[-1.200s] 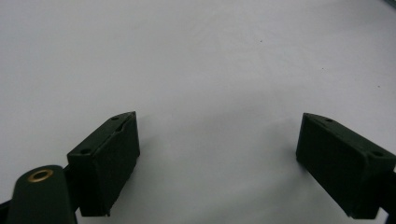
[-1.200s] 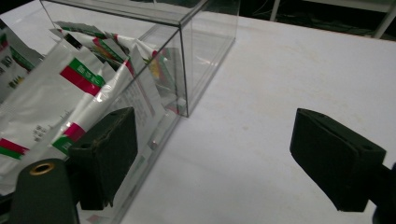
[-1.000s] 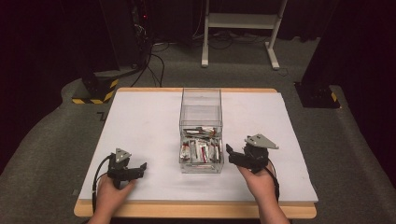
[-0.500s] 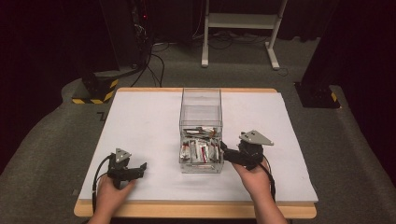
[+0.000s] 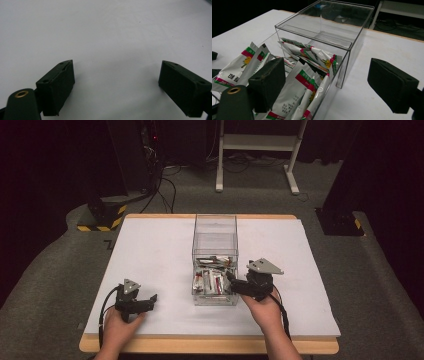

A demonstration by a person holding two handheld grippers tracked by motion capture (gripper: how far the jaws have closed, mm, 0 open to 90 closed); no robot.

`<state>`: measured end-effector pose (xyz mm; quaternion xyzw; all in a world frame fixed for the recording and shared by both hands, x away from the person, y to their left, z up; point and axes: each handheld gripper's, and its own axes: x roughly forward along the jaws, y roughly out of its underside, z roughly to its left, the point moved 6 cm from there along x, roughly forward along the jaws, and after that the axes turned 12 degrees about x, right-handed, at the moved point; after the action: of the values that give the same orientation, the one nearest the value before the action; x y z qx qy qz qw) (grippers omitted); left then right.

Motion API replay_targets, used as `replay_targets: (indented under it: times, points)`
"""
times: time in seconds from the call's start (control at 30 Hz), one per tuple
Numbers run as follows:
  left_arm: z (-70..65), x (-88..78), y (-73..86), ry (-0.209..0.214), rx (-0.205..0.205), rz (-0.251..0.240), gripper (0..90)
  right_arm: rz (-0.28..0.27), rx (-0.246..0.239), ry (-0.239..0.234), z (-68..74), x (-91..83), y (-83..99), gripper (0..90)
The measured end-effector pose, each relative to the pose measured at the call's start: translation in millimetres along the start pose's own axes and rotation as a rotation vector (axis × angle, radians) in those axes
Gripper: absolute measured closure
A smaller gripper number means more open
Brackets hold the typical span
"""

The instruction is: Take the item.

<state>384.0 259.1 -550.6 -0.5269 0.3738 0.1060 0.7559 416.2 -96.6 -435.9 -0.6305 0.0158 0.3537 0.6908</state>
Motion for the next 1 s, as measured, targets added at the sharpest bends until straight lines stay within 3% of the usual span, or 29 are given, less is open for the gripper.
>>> replay_targets:
  times: [0.4, 1.0]
  points:
    - [0.0, 0.1, 0.0, 0.000, -0.001, -0.001, 13.6, 0.014, -0.032, -0.023, 15.8, 5.6, 2.3, 15.0]
    - [0.0, 0.1, -0.1, -0.001, -0.001, -0.002, 13.6, 0.034, -0.089, -0.112, 47.1, 8.1, 12.2, 14.7]
